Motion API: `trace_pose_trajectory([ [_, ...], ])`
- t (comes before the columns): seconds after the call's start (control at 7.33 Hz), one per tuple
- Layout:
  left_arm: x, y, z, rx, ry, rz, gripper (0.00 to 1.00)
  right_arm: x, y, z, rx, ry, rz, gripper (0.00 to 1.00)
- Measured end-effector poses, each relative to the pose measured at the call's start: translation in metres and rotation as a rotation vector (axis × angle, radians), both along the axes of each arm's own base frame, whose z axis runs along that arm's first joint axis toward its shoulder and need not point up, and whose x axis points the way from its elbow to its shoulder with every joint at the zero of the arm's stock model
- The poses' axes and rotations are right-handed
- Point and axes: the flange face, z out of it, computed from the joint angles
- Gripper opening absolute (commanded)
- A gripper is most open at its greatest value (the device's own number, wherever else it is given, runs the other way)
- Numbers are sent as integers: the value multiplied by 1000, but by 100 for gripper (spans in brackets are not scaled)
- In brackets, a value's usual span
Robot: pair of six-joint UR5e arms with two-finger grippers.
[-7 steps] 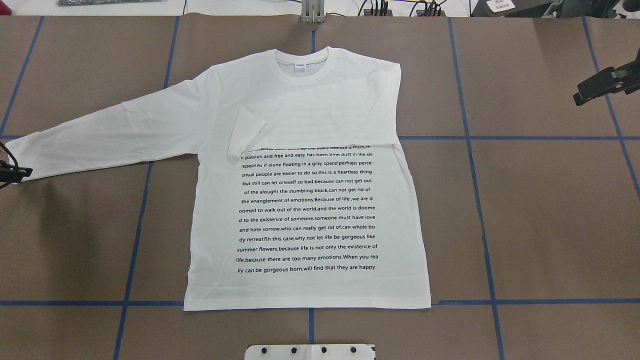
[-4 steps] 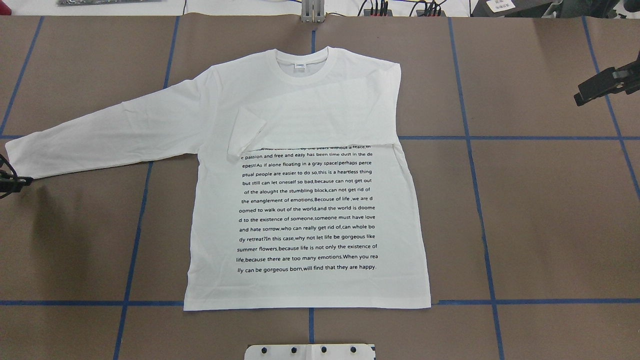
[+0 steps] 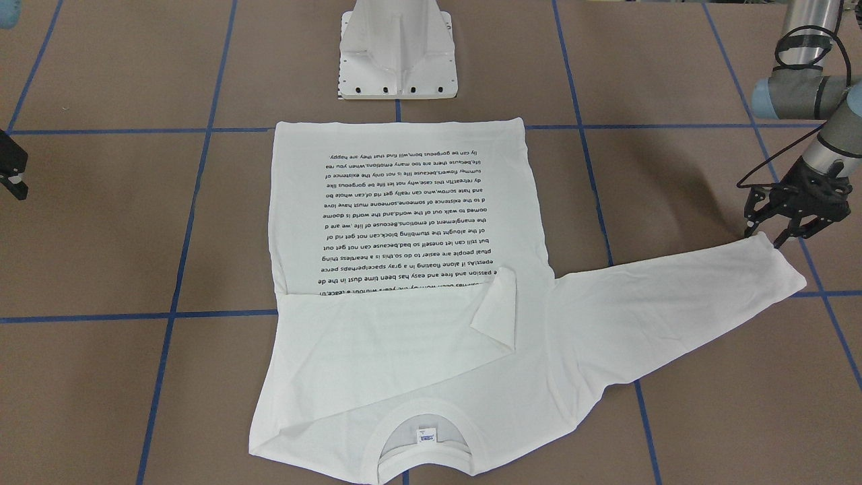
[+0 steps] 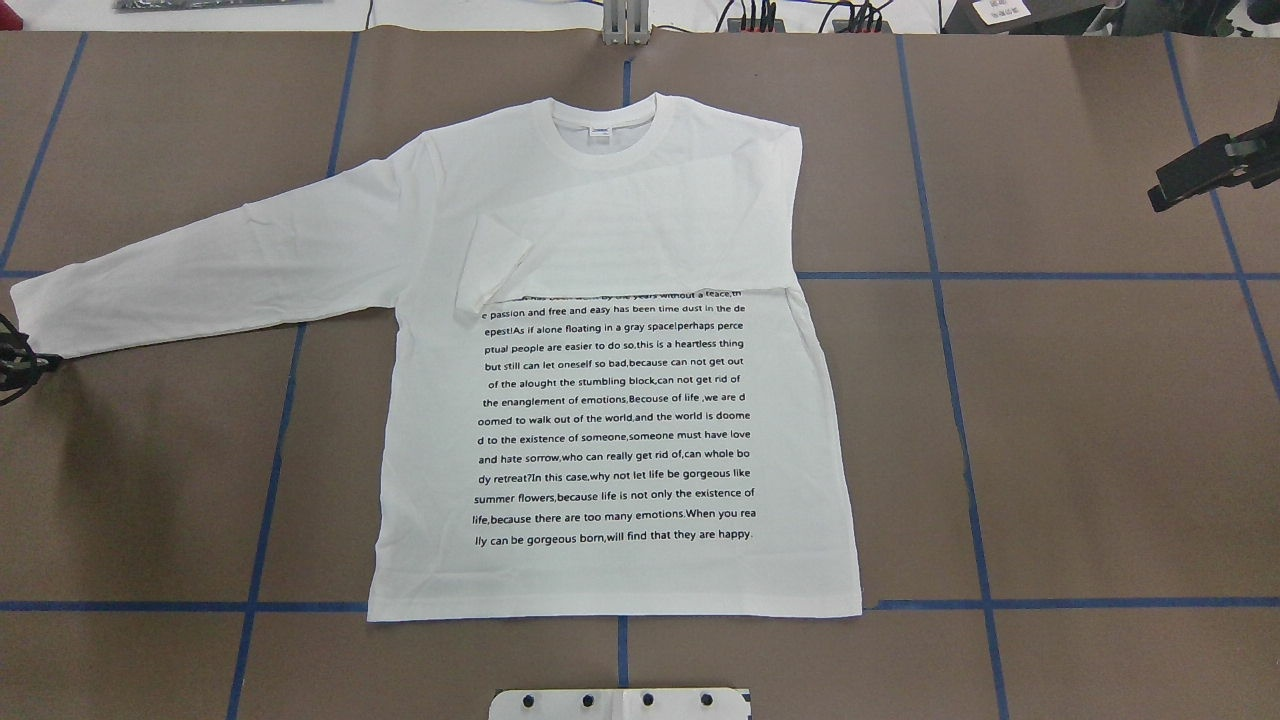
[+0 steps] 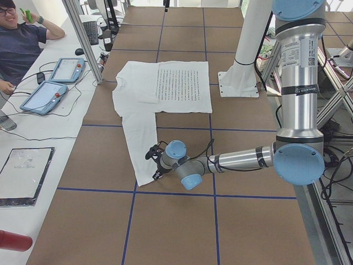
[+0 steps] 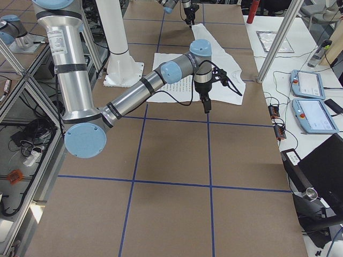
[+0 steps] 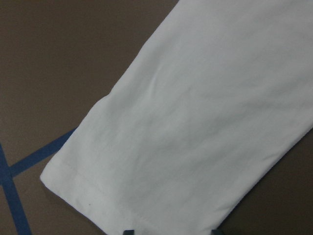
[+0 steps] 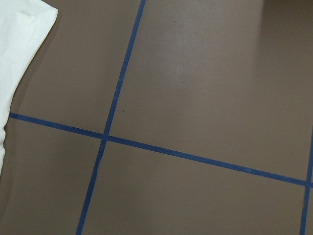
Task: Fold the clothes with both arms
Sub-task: 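Lower the left gripper to the cuff of the sleeve nearest it, then grasp the sleeve cuff with the left gripper and fold it across the shirt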
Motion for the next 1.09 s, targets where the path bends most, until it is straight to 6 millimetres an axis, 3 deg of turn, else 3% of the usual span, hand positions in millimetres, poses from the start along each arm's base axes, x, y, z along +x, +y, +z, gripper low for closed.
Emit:
trace_pose_trajectory([
  [0.55, -4, 6, -8, 86, 11, 33, 0, 0, 1, -4, 6, -4, 1, 100],
  [0.82, -6, -2, -45, 196, 53, 40, 0, 0, 1, -5, 7, -5, 2, 100],
  [1.09, 7, -42, -100, 202, 113, 11, 0, 0, 0, -6, 8, -6, 2, 100],
])
